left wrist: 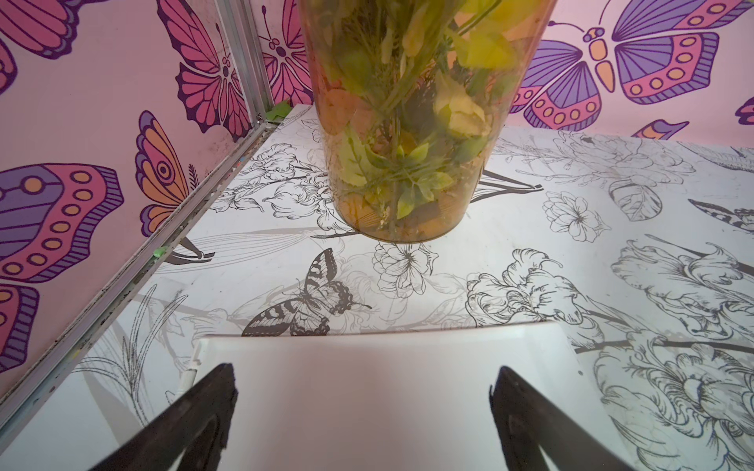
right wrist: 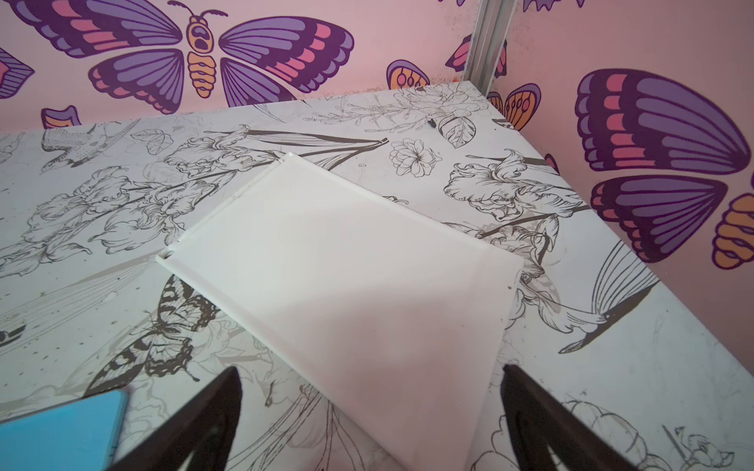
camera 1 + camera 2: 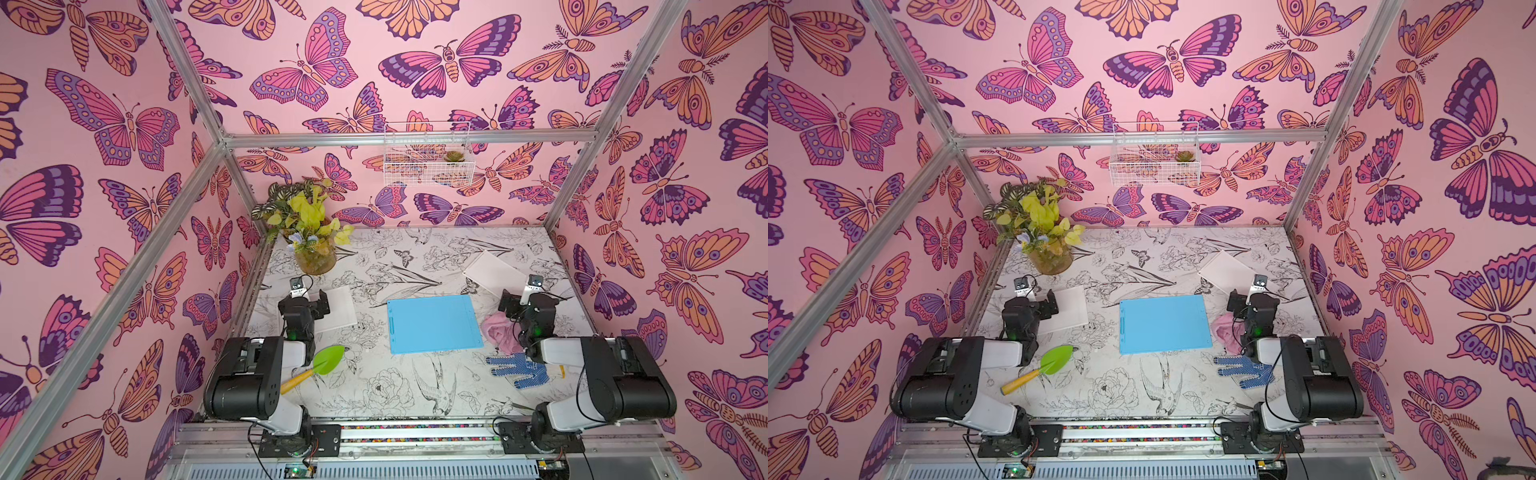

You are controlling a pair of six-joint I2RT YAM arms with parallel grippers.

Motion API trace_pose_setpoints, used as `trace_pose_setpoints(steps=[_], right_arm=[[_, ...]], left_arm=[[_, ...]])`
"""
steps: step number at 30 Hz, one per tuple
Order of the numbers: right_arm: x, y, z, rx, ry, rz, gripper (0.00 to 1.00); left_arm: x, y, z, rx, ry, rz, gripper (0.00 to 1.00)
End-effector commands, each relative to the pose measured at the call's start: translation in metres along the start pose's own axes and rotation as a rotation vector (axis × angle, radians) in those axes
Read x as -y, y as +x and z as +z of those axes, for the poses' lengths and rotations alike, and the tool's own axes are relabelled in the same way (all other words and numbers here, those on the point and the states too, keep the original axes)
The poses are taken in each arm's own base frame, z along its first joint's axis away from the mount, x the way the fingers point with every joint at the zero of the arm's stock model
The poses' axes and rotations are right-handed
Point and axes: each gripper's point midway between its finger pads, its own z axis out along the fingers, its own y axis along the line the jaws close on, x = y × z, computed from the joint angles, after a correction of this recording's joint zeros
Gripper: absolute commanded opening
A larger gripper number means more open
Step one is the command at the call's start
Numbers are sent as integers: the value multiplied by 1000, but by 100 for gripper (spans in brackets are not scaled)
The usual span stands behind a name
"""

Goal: Wipe the drawing tablet
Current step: Reset both arms

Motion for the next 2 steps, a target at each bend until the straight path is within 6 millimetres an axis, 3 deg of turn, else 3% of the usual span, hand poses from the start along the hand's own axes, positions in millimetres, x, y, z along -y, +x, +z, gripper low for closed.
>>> trace_pose_setpoints(steps=[1, 2], right_arm=[[-6, -10, 5, 15, -20, -17, 99], [-6, -11, 4, 20, -20, -17, 99]], left_arm=[[2, 3, 0, 0, 10, 11, 99], [2, 3, -1, 0, 10, 11, 99]])
